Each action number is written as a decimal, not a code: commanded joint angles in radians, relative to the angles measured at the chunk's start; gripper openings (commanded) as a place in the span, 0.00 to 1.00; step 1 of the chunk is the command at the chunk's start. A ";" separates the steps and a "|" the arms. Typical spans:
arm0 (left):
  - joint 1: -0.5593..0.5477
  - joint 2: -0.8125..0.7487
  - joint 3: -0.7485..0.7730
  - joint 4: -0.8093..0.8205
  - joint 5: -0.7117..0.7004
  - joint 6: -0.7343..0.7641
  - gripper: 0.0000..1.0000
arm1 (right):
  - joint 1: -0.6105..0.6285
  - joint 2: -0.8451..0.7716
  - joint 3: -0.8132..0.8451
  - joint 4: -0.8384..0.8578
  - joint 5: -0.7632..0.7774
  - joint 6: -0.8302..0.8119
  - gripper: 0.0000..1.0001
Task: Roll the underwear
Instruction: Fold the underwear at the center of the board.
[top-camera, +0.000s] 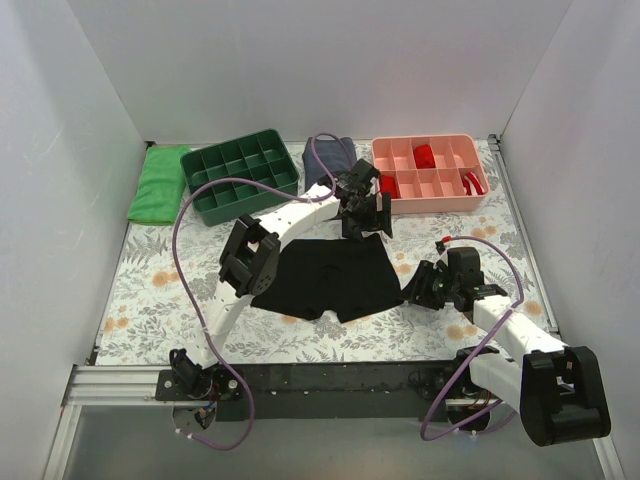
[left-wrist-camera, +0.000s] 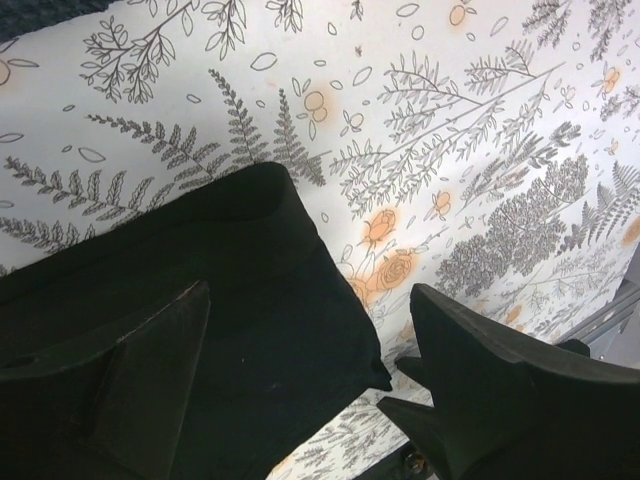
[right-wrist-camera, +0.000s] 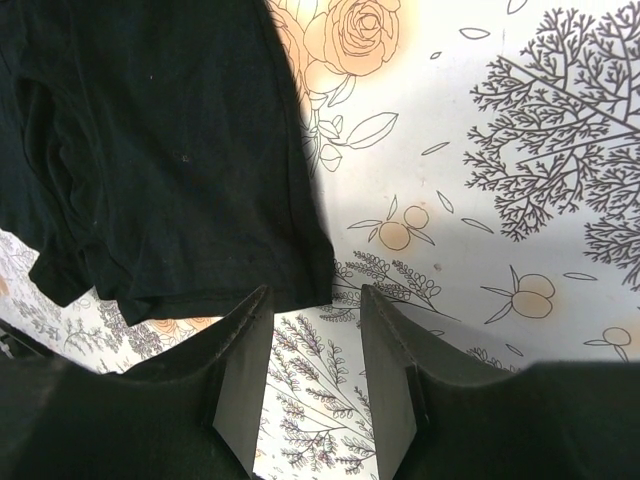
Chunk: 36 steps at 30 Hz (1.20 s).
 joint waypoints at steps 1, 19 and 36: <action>-0.002 0.010 0.043 0.014 -0.028 -0.038 0.80 | 0.004 0.005 -0.004 0.000 0.004 -0.030 0.48; -0.002 0.081 0.118 0.028 -0.049 -0.025 0.65 | 0.006 0.024 -0.029 0.033 -0.035 -0.041 0.48; -0.002 0.089 0.086 0.039 -0.069 0.021 0.51 | 0.006 0.044 -0.043 0.066 -0.054 -0.045 0.47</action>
